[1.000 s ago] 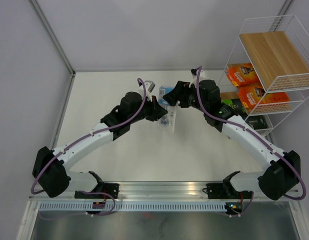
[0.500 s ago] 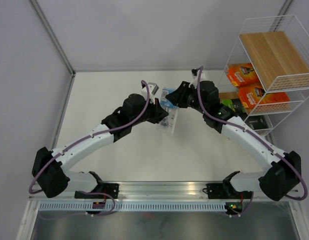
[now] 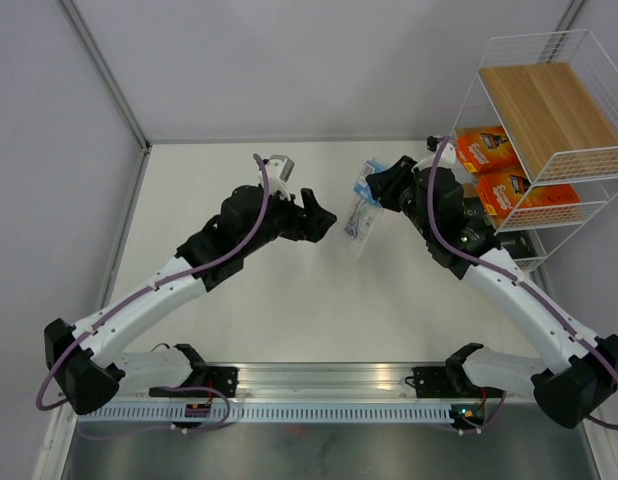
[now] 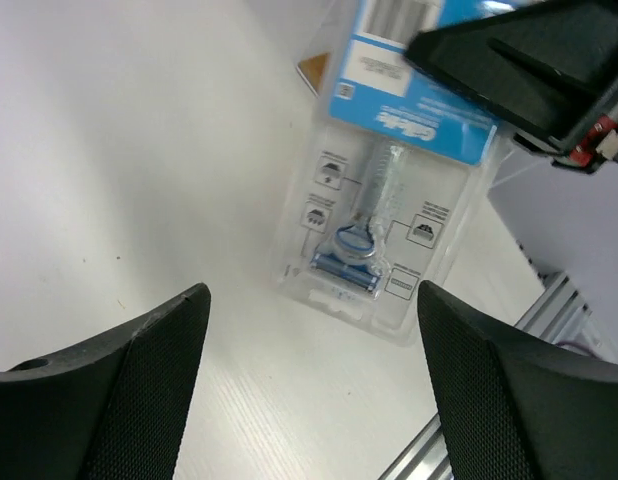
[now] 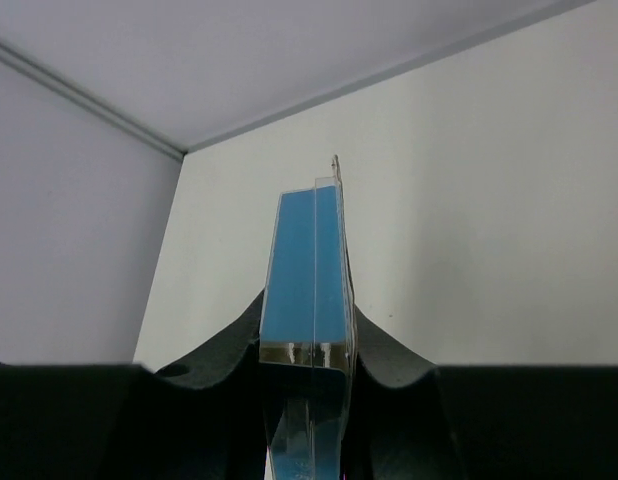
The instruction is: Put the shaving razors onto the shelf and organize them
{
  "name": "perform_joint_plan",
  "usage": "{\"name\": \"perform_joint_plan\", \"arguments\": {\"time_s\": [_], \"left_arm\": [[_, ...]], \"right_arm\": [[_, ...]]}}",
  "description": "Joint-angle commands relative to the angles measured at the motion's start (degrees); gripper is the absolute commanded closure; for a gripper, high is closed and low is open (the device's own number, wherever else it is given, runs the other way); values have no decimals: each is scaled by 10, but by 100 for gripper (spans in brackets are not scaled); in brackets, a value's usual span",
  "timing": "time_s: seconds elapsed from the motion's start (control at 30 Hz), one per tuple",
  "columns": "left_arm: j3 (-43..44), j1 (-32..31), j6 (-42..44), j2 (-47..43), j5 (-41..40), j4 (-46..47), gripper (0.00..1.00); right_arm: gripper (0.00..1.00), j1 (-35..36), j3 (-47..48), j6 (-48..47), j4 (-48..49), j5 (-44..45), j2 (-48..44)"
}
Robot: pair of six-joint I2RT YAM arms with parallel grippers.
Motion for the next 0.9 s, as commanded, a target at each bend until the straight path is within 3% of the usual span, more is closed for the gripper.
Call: {"name": "perform_joint_plan", "arguments": {"time_s": [0.0,0.17,0.3,0.4,0.47,0.57,0.67,0.87], "left_arm": [[43,2,-65,-34,-74,-46,11],[57,42,-216,-36,-79,-87,4],[38,129,-337,-21,68,-70,4],[-11,159,-389,-21,165,29,5],[-63,170,-421,-17,221,168,5],[-82,170,-470,18,287,274,7],[-94,169,-491,37,308,354,12],[-67,169,-480,77,326,407,14]], "right_arm": [[100,0,-5,10,-9,143,-67],[100,0,-42,38,60,139,-97],[100,0,-43,40,80,136,-105],[100,0,-37,45,102,160,-114],[100,0,-48,65,118,189,-121],[100,0,-71,86,168,204,-139],[100,0,-62,85,186,204,-131],[99,0,-48,101,213,177,-106]]}}
